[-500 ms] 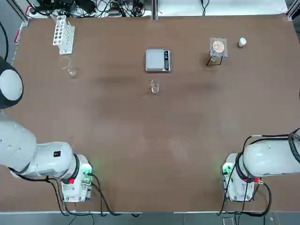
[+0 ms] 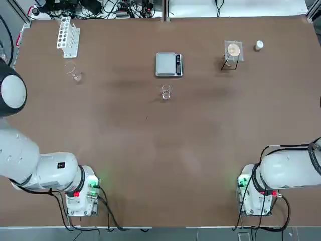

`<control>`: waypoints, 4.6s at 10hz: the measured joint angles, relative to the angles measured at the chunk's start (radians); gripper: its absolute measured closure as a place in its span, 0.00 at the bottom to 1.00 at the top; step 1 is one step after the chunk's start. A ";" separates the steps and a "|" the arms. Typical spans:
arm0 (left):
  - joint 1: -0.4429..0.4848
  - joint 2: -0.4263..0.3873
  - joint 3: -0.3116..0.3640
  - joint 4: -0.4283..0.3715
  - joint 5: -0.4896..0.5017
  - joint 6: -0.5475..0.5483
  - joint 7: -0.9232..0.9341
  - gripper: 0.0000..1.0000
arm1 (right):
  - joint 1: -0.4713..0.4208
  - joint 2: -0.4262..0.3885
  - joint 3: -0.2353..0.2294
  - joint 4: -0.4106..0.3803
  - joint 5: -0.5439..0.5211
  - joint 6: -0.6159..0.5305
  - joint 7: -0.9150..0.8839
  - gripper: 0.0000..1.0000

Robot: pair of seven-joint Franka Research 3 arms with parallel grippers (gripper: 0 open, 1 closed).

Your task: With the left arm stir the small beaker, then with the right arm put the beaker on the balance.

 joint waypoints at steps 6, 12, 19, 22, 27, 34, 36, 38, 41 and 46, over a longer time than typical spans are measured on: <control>-0.140 0.141 -0.021 -0.050 -0.186 0.210 -0.219 0.01 | 0.000 0.001 -0.001 0.000 -0.001 0.001 0.000 0.00; -0.236 0.138 -0.159 -0.362 -0.330 0.585 -0.305 0.14 | 0.008 0.002 0.000 -0.002 -0.003 0.010 0.000 0.00; -0.232 0.062 -0.411 -0.826 -0.580 1.257 -0.309 0.20 | 0.011 0.009 0.000 -0.069 -0.003 0.130 0.000 0.00; -0.233 0.048 -0.519 -0.931 -0.684 1.432 -0.316 0.22 | 0.011 0.008 0.000 -0.072 -0.003 0.132 0.000 0.00; -0.257 0.094 -0.554 -0.972 -0.723 1.540 -0.319 0.35 | 0.011 0.008 -0.001 -0.072 -0.003 0.136 0.000 0.00; -0.290 0.192 -0.556 -0.940 -0.723 1.604 -0.312 0.45 | 0.011 0.008 -0.001 -0.072 -0.003 0.138 -0.001 0.00; -0.292 0.200 -0.556 -0.932 -0.722 1.604 -0.311 0.55 | 0.011 0.008 -0.001 -0.072 -0.003 0.138 -0.001 0.00; -0.291 0.218 -0.556 -0.916 -0.722 1.604 -0.288 0.57 | 0.011 0.008 -0.001 -0.072 -0.003 0.138 -0.001 0.00; -0.290 0.254 -0.554 -0.892 -0.722 1.607 -0.259 0.59 | 0.011 0.008 -0.001 -0.072 -0.003 0.138 -0.001 0.00; -0.290 0.257 -0.554 -0.879 -0.722 1.609 -0.258 0.64 | 0.011 0.008 -0.001 -0.072 -0.003 0.140 -0.001 0.00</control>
